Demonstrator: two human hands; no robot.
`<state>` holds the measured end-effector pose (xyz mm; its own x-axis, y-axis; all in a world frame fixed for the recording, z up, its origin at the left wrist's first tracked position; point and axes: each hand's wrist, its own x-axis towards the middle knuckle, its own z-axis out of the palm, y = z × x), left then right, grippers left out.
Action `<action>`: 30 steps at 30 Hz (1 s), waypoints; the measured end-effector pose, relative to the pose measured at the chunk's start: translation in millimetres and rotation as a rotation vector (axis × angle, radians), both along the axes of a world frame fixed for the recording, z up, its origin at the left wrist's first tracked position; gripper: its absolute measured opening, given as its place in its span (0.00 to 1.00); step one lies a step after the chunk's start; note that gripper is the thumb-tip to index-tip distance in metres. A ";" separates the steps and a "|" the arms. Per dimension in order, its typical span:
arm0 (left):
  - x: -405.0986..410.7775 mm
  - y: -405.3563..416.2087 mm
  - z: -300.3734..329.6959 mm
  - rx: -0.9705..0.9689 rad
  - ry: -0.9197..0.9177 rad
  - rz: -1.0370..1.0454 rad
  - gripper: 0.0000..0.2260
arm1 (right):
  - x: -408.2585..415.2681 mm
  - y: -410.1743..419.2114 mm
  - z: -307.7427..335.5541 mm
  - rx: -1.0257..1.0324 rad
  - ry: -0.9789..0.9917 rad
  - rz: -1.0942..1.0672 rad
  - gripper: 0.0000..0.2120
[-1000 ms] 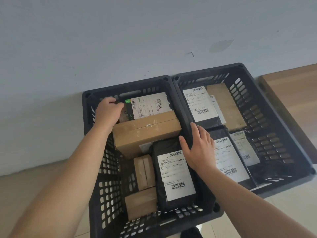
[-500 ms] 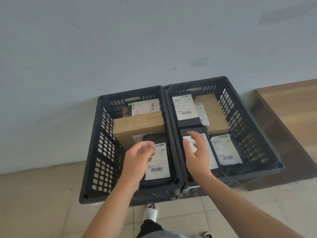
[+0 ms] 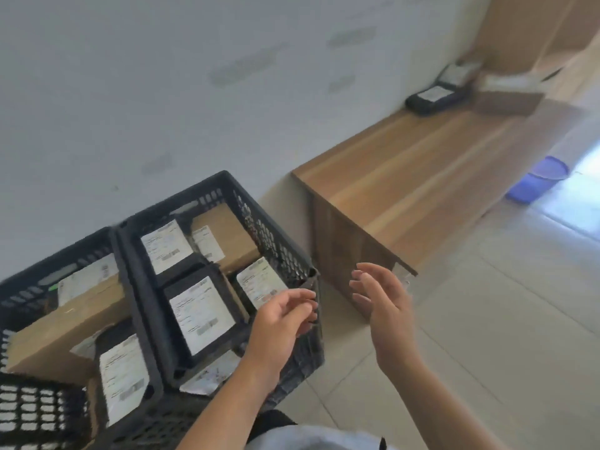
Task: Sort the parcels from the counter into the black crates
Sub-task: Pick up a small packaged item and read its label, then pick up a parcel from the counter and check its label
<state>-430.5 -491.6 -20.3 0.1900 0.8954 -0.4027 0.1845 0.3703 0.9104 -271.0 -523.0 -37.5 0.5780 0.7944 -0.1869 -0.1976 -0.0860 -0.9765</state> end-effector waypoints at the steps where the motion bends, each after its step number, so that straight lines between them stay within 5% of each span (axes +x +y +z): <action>1: 20.8 1.4 0.5 0.002 0.004 -0.053 0.08 | 17.7 -7.1 0.1 0.000 0.016 -0.053 0.08; 13: 273.0 64.2 -19.6 -0.104 -0.085 -0.456 0.07 | 232.1 -42.3 -8.6 -0.047 0.086 -0.540 0.05; 23: 487.9 164.4 -1.5 -0.145 -0.202 -0.568 0.07 | 413.6 22.4 28.7 -0.114 0.011 -0.651 0.09; 30: 605.5 193.3 -8.5 -0.182 -0.140 -0.643 0.07 | 518.1 43.5 14.0 -0.125 0.126 -0.744 0.09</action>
